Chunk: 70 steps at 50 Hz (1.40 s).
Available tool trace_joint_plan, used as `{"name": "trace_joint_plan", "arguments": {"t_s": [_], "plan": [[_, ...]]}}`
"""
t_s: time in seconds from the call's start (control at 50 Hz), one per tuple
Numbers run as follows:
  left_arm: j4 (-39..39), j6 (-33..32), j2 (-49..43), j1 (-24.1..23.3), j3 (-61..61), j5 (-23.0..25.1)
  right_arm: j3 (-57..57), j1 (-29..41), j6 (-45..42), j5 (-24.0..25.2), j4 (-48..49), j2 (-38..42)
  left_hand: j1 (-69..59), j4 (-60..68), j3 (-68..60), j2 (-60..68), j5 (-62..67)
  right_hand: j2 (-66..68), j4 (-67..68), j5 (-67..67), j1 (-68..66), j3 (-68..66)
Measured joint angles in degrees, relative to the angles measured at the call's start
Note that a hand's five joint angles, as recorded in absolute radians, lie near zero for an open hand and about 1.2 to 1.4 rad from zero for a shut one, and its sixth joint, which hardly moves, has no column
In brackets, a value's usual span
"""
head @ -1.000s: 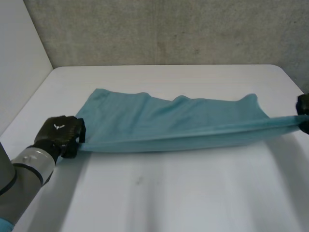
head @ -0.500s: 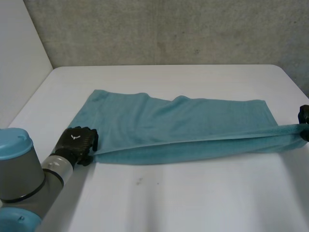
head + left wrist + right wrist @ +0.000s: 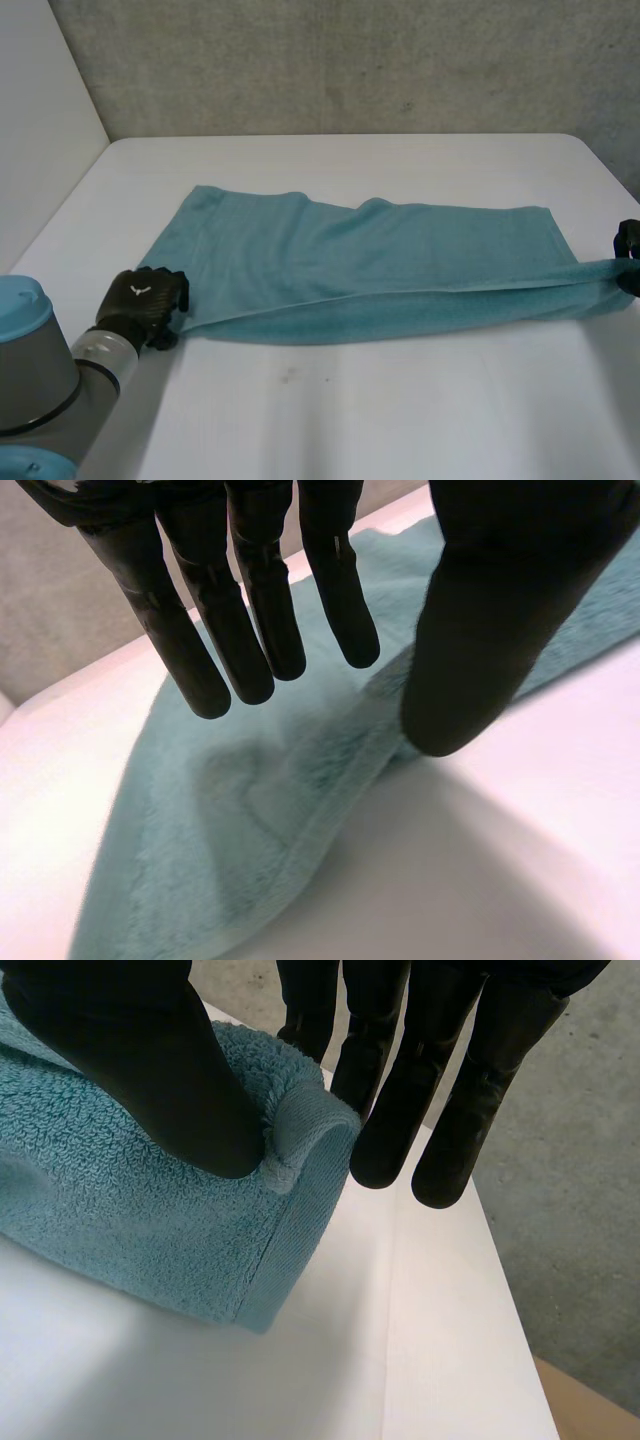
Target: Fold the laundry
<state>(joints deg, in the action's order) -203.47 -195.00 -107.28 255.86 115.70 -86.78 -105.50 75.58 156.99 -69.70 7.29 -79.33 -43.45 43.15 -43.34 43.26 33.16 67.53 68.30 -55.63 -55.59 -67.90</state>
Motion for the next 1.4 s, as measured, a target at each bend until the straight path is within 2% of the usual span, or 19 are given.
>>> {"name": "trace_joint_plan", "arguments": {"t_s": [0.1,0.38,0.4,0.44,0.46,0.54,0.68,0.72,0.8,0.82,0.84,0.9,0.98,1.04,1.12,1.26,1.28,1.4], "plan": [[-1.77,-0.89,-1.3,1.93,-0.17,-0.54,-0.06,-0.04,-0.02,0.0,0.01,-0.01,0.0,0.02,0.0,0.01,0.04,0.0,0.0,0.0,0.0,0.0],[-3.22,-9.95,-1.8,7.08,0.86,-0.52,-0.04,-0.32,-0.03,0.0,0.03,-0.04,-1.46,1.71,-1.52,1.66,1.63,0.0,0.0,-0.01,0.0,0.0],[-3.22,-10.19,-1.79,7.49,0.94,-0.51,-0.05,-0.26,-0.02,0.0,0.02,-0.04,-6.33,5.85,-5.68,5.77,5.65,0.0,0.0,-0.01,0.0,0.0],[-3.2,-10.32,-1.74,7.91,1.05,-0.5,-0.07,-0.18,-0.02,0.0,0.0,-0.04,-7.13,6.56,-6.37,6.46,6.37,0.0,0.0,-0.01,0.0,0.0],[-3.19,-10.34,-1.64,8.17,1.15,-0.49,-0.09,-0.13,-0.02,0.0,-0.01,-0.04,-16.79,16.44,-16.22,16.64,16.38,0.0,0.0,-0.01,0.0,0.0],[-3.02,-10.25,-0.83,8.67,1.51,-0.4,-0.12,0.04,-0.21,-0.05,-0.19,-0.06,-21.43,23.76,-23.53,23.8,23.01,0.0,0.0,-0.01,0.0,0.0],[-0.42,-10.95,4.67,8.78,2.56,-0.23,0.04,0.32,-1.66,-0.08,-2.44,-0.9,-22.64,26.02,-25.82,25.98,24.89,0.0,0.0,-0.01,0.0,0.0],[3.39,-11.99,10.11,9.0,3.25,-0.18,0.34,0.29,-4.35,0.0,-5.94,-2.47,-22.64,26.38,-26.14,26.3,25.22,0.0,0.0,-0.01,0.0,0.0],[7.36,-13.11,14.94,9.52,3.66,-0.12,0.65,0.15,-7.47,0.1,-9.4,-4.01,-22.65,26.49,-26.2,26.41,25.23,0.0,0.0,-0.01,0.0,0.0],[12.99,-14.82,20.91,10.57,3.94,-0.04,1.4,-0.42,-13.97,0.16,-15.7,-6.35,-22.97,26.51,-26.25,26.44,25.23,0.0,0.0,-0.01,0.0,0.0],[13.93,-15.11,21.83,10.75,3.96,-0.02,1.54,-0.54,-15.06,0.14,-16.76,-6.7,-22.97,26.51,-26.25,26.44,25.23,0.0,0.0,-0.01,0.0,0.0],[23.81,-19.01,30.47,12.06,3.96,0.26,2.99,-2.21,-26.12,-0.1,-27.24,-9.99,-22.99,26.54,-26.27,26.47,25.23,0.0,0.0,-0.01,0.0,0.0],[30.23,-21.85,36.04,12.28,3.97,1.57,3.94,-4.18,-34.86,0.23,-35.92,-12.3,-22.99,26.55,-26.28,26.49,25.21,0.0,0.0,-0.01,0.0,0.0],[31.08,-22.28,36.92,12.22,4.0,2.52,4.11,-4.76,-36.92,0.52,-37.97,-12.66,-22.99,26.56,-26.28,26.49,25.23,0.0,0.0,-0.01,0.0,0.0],[28.84,-22.25,34.97,12.59,3.46,4.75,4.41,-4.65,-36.4,0.67,-35.92,-11.39,-22.99,26.56,-26.33,26.51,25.23,0.0,0.0,-0.02,0.0,0.0],[18.03,-21.92,22.69,12.15,-0.71,7.99,7.59,-1.0,-29.72,-0.48,-25.81,-2.4,-22.99,26.56,-26.34,26.52,25.23,0.0,0.0,-0.02,0.0,0.0],[15.52,-21.92,18.5,11.43,-2.84,8.05,8.31,-0.21,-28.87,-0.83,-24.71,-1.1,-22.99,26.56,-26.34,26.52,25.23,0.0,0.0,-0.02,0.0,0.0],[9.92,-22.08,2.47,8.0,-13.67,6.66,17.24,8.09,-22.87,-7.27,-15.68,11.0,-23.19,26.56,-26.33,26.52,25.23,0.0,0.0,-0.63,0.0,0.0]]}}
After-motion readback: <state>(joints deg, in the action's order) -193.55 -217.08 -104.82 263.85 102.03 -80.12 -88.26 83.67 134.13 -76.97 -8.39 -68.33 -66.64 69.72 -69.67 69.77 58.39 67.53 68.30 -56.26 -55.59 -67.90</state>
